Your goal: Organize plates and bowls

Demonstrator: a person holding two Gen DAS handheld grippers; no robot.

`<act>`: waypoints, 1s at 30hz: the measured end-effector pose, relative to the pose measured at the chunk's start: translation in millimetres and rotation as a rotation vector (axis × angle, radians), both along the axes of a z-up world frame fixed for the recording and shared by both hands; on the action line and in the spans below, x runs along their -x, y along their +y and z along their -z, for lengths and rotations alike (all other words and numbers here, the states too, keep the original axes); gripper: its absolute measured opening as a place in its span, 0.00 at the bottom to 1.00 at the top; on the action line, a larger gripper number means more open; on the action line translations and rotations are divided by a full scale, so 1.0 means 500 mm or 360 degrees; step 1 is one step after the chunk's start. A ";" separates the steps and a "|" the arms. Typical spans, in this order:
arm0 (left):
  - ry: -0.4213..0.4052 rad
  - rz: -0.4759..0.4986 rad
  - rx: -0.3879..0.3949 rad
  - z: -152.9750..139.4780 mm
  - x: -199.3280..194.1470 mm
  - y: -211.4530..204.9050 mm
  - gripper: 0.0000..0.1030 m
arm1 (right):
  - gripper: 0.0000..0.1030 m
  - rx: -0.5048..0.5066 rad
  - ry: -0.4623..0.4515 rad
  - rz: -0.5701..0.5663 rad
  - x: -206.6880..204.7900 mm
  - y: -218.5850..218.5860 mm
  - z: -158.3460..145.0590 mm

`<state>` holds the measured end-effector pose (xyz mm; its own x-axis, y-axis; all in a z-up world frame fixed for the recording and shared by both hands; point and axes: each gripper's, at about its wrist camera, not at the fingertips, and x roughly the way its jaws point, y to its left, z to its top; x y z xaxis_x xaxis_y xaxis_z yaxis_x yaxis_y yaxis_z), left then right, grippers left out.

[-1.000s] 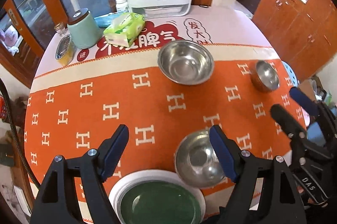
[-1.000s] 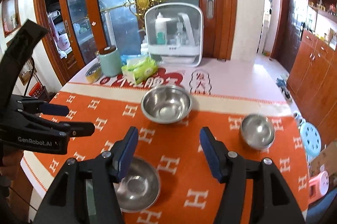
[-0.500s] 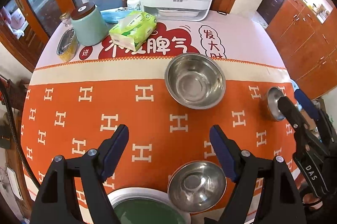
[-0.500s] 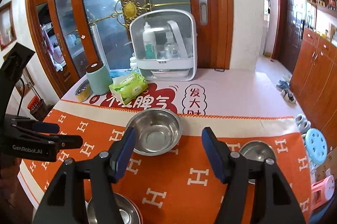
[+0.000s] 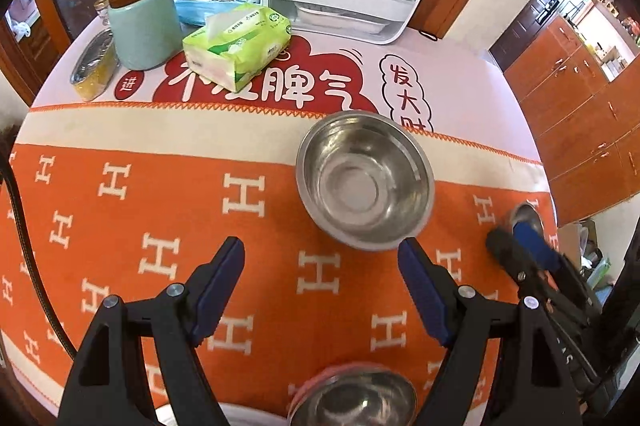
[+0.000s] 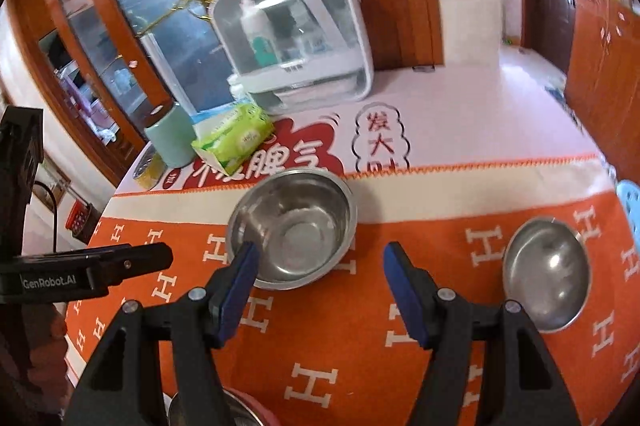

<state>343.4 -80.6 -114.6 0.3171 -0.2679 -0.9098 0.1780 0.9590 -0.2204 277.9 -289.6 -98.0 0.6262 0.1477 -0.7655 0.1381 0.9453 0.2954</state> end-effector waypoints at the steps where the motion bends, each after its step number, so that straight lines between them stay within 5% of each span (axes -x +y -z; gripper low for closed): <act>1: -0.0002 -0.0002 0.0007 0.009 -0.007 -0.003 0.76 | 0.63 -0.0023 0.0014 0.0014 -0.004 -0.004 0.011; 20: 0.0114 -0.0040 0.0078 0.196 -0.102 -0.034 0.75 | 0.63 -0.0374 0.0131 0.0046 -0.070 -0.010 0.174; 30: 0.0171 -0.0030 0.0114 0.247 -0.103 -0.054 0.59 | 0.58 -0.0465 0.0180 0.0021 -0.081 -0.005 0.224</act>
<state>395.0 -107.6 -238.1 0.2244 -0.3282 -0.9176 0.1318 0.9432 -0.3051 318.5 -291.8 -209.8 0.5426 0.3642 -0.7569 0.1974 0.8206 0.5363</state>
